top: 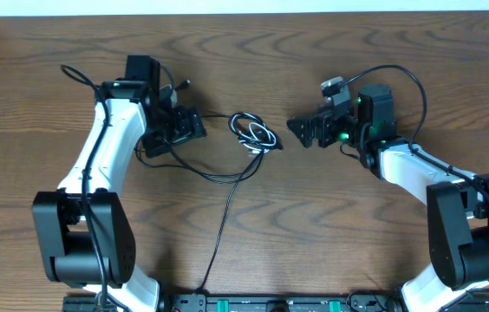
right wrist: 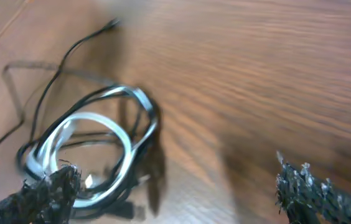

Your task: Untangle cables

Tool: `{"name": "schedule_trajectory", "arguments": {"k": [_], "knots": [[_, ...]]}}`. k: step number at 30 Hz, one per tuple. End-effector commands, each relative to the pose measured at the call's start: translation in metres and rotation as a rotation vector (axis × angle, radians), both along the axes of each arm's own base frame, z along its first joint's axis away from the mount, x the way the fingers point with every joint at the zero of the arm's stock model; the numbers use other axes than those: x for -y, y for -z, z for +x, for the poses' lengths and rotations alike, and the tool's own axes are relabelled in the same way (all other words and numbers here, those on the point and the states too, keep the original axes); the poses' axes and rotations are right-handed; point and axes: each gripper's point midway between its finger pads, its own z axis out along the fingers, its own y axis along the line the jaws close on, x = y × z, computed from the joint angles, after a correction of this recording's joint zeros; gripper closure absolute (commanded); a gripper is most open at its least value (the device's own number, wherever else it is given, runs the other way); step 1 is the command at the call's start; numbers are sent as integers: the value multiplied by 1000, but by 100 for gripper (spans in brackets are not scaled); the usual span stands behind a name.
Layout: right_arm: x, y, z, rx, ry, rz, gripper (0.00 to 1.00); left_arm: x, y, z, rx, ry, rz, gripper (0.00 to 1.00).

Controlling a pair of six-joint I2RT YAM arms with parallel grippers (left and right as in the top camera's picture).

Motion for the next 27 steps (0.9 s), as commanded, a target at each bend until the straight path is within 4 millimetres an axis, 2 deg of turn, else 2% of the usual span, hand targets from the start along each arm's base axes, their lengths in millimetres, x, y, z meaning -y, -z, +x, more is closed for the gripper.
{"name": "schedule_trajectory", "arguments": {"k": [1, 7, 11, 19, 22, 23, 24, 27], "knots": [[-22, -3, -27, 110, -249, -10, 1, 3, -6, 1, 39, 32, 23, 10], [-52, 9, -58, 229, -464, -116, 1, 5, -6, 4, 52, 30, 21, 10], [-62, 16, -57, 256, -456, -198, 2, 5, -6, 4, 51, 30, 20, 10], [-71, 22, -56, 281, -466, -204, 5, 5, -6, 4, 41, -1, 15, 10], [-75, 29, -53, 293, -471, -203, 18, 9, -6, 4, 44, 15, 15, 10], [-78, 31, -51, 307, -471, -200, 27, 14, -6, 3, 54, 60, 21, 10], [-79, 33, -49, 316, -471, -199, 32, 16, -6, 2, 61, 88, 24, 10], [-84, 37, -46, 341, -473, -192, 42, 30, -7, 0, 84, 192, 33, 10]]}}
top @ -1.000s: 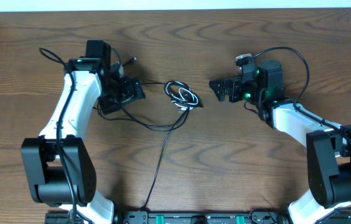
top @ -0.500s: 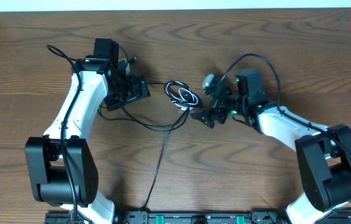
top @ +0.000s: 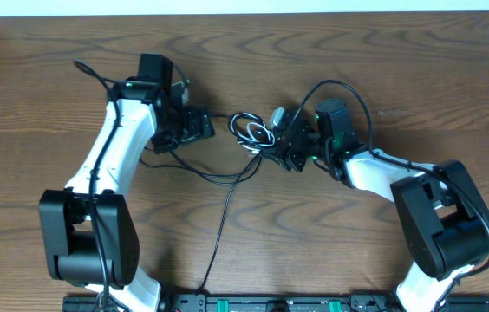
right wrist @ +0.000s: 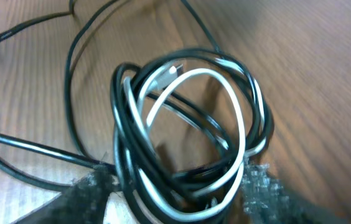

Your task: Untangle cables

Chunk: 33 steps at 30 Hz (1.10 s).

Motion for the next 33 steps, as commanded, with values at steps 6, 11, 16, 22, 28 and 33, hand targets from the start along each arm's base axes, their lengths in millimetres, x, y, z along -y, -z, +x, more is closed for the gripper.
{"name": "schedule_trajectory", "arguments": {"k": [6, 11, 16, 22, 28, 33], "knots": [[-8, 3, 5, 18, 6, 27, 92, 34, -8, -3, 82, 194, 20, 10], [-7, -19, 22, -13, 92, 143, 99, 47, -14, -10, 85, 249, -37, 10], [1, -33, 15, -57, 8, 240, 95, 71, -61, -19, 303, 562, -132, 10], [14, -49, 1, -105, -117, 344, 92, 65, -99, -21, 491, 700, -48, 10], [23, -75, -19, -88, -288, 455, 91, 65, -111, -20, 566, 770, -13, 10], [24, -88, -28, -42, -378, 494, 89, 64, -110, -21, 579, 815, 1, 12]]}}
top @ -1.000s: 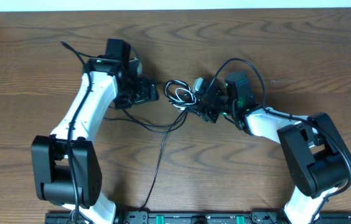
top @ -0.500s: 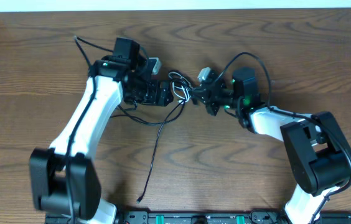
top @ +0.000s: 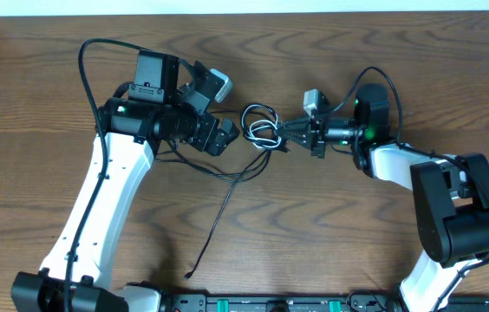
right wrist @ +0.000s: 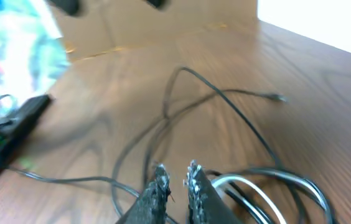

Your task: Untangle cables

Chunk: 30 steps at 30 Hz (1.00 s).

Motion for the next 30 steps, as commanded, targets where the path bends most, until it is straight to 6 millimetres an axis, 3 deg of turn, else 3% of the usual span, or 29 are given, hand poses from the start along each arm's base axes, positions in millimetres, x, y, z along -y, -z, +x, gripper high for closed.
{"name": "schedule_trajectory", "arguments": {"k": [1, 5, 10, 14, 16, 19, 24, 30], "knots": [[0, -7, -18, -16, -109, 46, 88, 1, 1, -2, 36, 68, 28, 13], [0, -2, -13, -38, -76, 29, 83, 0, 4, -6, 59, 145, 65, 16], [2, 5, 2, -91, 20, -5, 67, -4, 23, -1, 84, 247, 147, 15], [10, 15, 28, -199, 191, -41, 53, -10, 48, 8, 34, 241, 200, 16], [17, 20, 40, -264, 271, -50, 39, -8, 68, 15, -3, 248, 203, 15], [19, 22, 40, -275, 279, -55, 29, 2, 92, 18, -23, 308, 217, 12], [25, 33, 48, -307, 349, -90, 25, 21, 106, 16, 15, 452, 247, 10], [32, 45, 55, -341, 421, -130, 21, 36, 104, 18, 59, 483, 244, 9]]}}
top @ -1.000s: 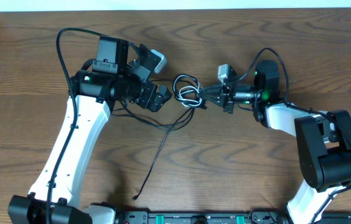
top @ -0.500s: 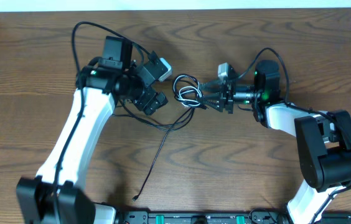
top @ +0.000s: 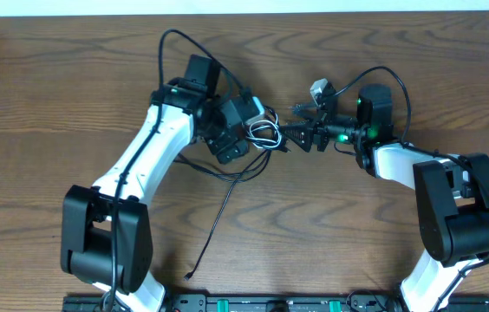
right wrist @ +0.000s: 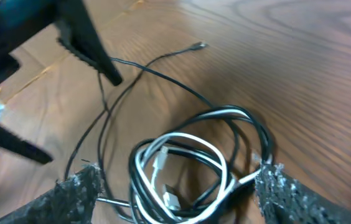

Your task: Untangle cables

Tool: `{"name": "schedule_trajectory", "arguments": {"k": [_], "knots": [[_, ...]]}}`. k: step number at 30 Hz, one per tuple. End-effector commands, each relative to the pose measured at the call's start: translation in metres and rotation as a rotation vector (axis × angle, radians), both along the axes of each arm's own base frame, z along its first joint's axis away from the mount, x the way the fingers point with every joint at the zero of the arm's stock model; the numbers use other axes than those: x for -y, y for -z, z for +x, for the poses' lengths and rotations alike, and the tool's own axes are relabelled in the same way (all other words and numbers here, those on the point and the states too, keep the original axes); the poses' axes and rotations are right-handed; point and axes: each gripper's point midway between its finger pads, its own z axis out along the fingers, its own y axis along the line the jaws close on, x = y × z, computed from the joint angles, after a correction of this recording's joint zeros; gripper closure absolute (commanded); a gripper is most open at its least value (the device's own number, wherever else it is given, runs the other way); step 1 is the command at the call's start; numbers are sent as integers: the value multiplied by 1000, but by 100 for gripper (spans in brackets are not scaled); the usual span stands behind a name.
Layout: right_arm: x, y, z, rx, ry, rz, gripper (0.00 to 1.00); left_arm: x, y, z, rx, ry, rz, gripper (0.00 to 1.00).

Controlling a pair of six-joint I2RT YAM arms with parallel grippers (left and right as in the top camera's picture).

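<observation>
A small coil of black and white cables (top: 264,133) lies mid-table, tangled together; a white plug shows inside the coil (right wrist: 163,163). A long black cable (top: 223,204) trails from it toward the front edge. My right gripper (top: 290,133) comes in from the right and stands open, its fingers (right wrist: 79,193) spread either side of the coil (right wrist: 194,165). My left gripper (top: 249,121) sits against the coil's left side. In the right wrist view its two dark fingers (right wrist: 88,43) stand apart above a thin black strand, so it is open.
A thin black cable end with a small plug (right wrist: 197,45) lies beyond the coil. More black cable loops behind the left arm (top: 184,39). A power strip (top: 279,303) runs along the front edge. The wooden table (top: 383,234) stretches around.
My right gripper was shut beside the coil and is now open with the coil between its fingers. The left arm has moved right, bringing its gripper up against the coil.
First both grippers stood off from the coil, the right one open. Then the open right gripper was over the coil. Later it was shut at the coil's right edge while the left arm was nearer. Now both grippers are open at the coil.
</observation>
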Motion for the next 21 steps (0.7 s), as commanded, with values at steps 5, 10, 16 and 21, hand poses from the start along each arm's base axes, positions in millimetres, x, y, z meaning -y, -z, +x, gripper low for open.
{"name": "schedule_trajectory", "arguments": {"k": [5, 10, 16, 21], "knots": [[9, 9, 11, -5, 71, -43, 20, 10, -2, 13, 108, 107, -2, 6], [16, 12, 15, -27, 106, -48, 15, 12, -2, 12, 143, 186, 15, 2], [53, 20, 30, -198, 261, -1, 10, 15, -2, 11, 186, 278, 24, 2], [63, 22, 32, -243, 294, 13, 9, 19, 2, 9, 220, 387, 35, 2]]}}
